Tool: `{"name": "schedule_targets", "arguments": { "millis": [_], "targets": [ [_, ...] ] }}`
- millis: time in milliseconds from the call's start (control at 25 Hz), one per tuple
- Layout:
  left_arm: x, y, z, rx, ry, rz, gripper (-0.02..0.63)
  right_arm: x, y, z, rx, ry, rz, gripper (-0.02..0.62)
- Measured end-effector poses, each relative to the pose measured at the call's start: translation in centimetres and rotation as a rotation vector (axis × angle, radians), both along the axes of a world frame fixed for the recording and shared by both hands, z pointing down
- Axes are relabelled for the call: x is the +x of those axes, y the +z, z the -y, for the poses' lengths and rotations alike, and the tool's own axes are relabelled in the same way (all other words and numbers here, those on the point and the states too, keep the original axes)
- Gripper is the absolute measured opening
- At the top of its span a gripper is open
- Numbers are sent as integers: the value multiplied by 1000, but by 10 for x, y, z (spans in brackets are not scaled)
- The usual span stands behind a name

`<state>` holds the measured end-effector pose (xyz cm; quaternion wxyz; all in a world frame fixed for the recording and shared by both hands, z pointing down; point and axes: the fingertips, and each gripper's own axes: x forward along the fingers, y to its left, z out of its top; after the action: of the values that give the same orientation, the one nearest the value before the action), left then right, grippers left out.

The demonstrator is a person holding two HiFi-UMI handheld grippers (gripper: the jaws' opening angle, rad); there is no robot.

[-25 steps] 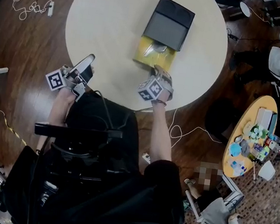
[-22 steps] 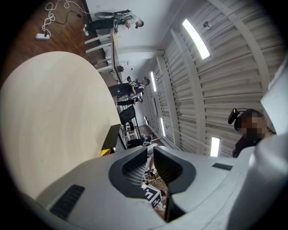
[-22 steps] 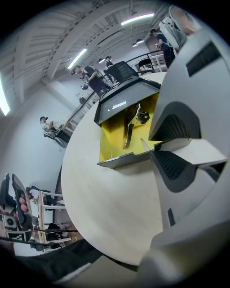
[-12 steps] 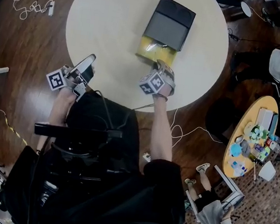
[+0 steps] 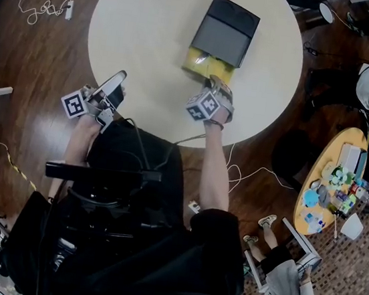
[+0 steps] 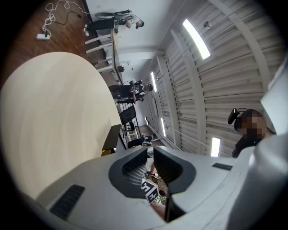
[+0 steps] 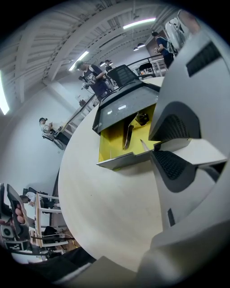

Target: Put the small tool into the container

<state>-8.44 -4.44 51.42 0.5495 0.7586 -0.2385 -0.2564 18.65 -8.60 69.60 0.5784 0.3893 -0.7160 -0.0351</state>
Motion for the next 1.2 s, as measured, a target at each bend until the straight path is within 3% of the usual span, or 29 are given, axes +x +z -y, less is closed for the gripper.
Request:
{"name": "schedule_targets", "arguments": {
  "millis": [1200],
  "targets": [
    [6, 1, -2, -7, 9, 1, 41, 11, 3, 48, 23, 29, -20, 74]
  ]
}}
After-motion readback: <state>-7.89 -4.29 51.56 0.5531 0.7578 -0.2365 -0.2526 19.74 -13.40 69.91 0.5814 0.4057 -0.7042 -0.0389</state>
